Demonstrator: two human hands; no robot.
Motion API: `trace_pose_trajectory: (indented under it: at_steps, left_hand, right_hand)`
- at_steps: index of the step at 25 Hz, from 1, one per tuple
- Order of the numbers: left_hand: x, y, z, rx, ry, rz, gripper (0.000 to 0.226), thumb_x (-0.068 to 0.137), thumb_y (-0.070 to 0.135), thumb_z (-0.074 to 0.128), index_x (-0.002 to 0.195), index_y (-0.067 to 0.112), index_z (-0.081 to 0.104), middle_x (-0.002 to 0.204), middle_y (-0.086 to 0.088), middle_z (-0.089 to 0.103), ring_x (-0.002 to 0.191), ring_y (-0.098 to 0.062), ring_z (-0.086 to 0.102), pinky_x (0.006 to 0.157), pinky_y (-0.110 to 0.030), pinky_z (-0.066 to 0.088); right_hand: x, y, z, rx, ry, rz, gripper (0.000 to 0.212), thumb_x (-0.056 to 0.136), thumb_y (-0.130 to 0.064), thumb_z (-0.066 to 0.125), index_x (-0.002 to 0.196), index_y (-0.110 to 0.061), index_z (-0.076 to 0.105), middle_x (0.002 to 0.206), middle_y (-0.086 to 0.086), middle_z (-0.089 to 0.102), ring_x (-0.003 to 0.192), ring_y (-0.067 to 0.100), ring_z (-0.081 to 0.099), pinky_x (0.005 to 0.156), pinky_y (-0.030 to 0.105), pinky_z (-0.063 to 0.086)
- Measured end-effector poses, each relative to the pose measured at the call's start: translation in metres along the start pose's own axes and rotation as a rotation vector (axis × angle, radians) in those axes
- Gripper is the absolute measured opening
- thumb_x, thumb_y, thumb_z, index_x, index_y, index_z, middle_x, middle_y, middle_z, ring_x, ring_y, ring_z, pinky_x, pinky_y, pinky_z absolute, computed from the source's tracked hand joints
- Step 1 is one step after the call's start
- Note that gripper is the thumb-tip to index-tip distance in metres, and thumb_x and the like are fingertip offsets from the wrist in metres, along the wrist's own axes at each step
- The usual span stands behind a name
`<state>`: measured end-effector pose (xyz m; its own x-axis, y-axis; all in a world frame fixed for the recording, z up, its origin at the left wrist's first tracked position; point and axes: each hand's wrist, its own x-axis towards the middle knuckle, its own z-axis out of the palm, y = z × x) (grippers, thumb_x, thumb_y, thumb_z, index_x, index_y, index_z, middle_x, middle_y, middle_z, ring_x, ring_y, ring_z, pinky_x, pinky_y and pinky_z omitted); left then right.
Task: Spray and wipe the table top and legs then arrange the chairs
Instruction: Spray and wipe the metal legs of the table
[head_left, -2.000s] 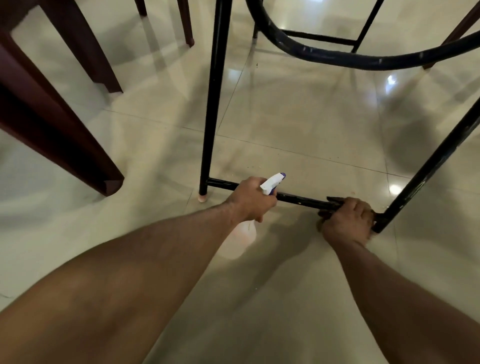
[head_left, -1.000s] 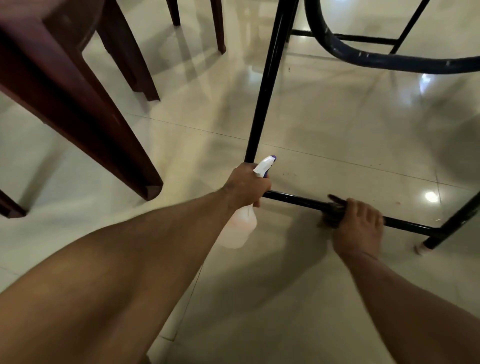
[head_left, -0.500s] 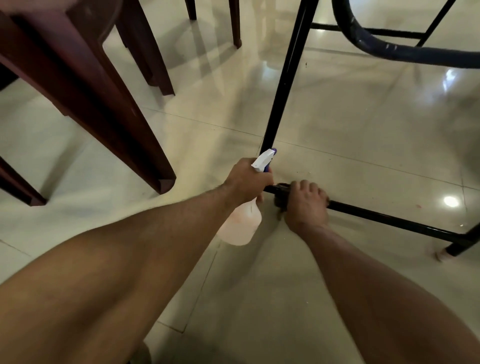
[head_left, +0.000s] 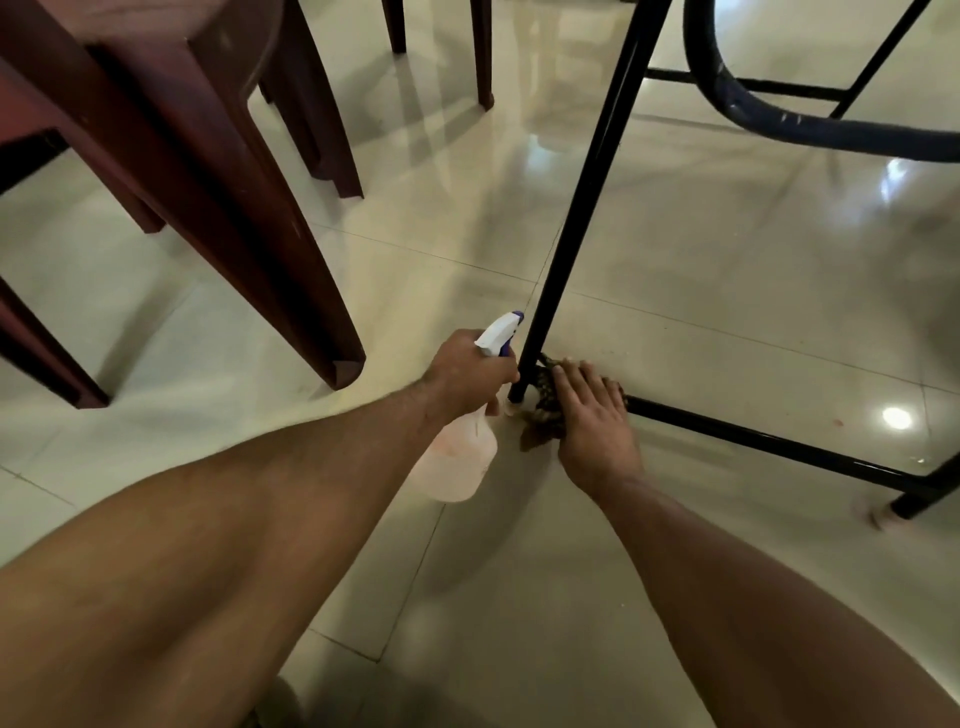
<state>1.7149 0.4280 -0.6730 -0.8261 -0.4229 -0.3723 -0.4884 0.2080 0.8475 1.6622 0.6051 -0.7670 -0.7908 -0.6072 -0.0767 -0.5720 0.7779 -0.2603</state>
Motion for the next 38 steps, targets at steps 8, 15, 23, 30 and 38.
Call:
trace_pose_trajectory:
  at_steps: [8,15,23,30,38]
  left_hand:
    - [0.003,-0.01,-0.015,-0.069,0.108,-0.021,0.003,0.081,0.004,0.063,0.084,0.005,0.062,0.087,-0.02,0.064,0.041,-0.023,0.057,0.051,-0.03,0.051]
    - [-0.002,-0.003,-0.004,-0.064,0.064,-0.014,0.006,0.081,0.003,0.062,0.08,0.009,0.061,0.085,-0.015,0.063,0.042,-0.024,0.057,0.053,-0.03,0.051]
    - [0.002,-0.002,0.018,-0.022,0.092,-0.012,0.005,0.083,0.007,0.064,0.082,0.011,0.06,0.073,-0.007,0.061,0.042,-0.022,0.058,0.05,-0.028,0.049]
    - [0.004,0.017,0.052,0.05,-0.105,0.029,0.006,0.079,0.006,0.061,0.084,0.003,0.062,0.076,-0.008,0.057,0.04,-0.025,0.058,0.057,-0.029,0.048]
    - [-0.008,0.033,0.121,0.109,-0.191,0.016,0.01,0.087,0.003,0.062,0.083,0.012,0.062,0.075,-0.005,0.058,0.039,-0.017,0.052,0.045,-0.024,0.048]
  right_hand:
    - [0.005,-0.05,0.035,0.228,0.179,0.21,0.074,0.097,-0.017,0.049,0.161,-0.014,0.011,0.168,0.002,0.002,0.154,0.018,-0.009,0.123,0.034,-0.011]
    - [-0.012,0.03,0.009,0.221,0.381,0.553,0.051,0.08,-0.02,0.074,0.127,-0.015,0.057,0.133,0.011,0.054,0.129,0.033,0.039,0.118,0.044,0.024]
    - [0.02,-0.007,0.001,0.193,0.19,0.092,0.044,0.076,-0.009,0.072,0.118,-0.019,0.065,0.125,0.005,0.056,0.116,0.031,0.048,0.099,0.041,0.04]
    - [-0.072,0.145,-0.026,-0.028,0.234,0.617,0.071,0.083,-0.007,0.069,0.146,-0.002,0.037,0.155,0.02,0.035,0.147,0.036,0.021,0.124,0.048,0.016]
    - [-0.048,0.126,-0.032,-0.144,0.013,0.066,0.083,0.083,-0.001,0.051,0.159,-0.014,0.02,0.164,0.006,0.024,0.153,0.023,0.016,0.126,0.038,0.007]
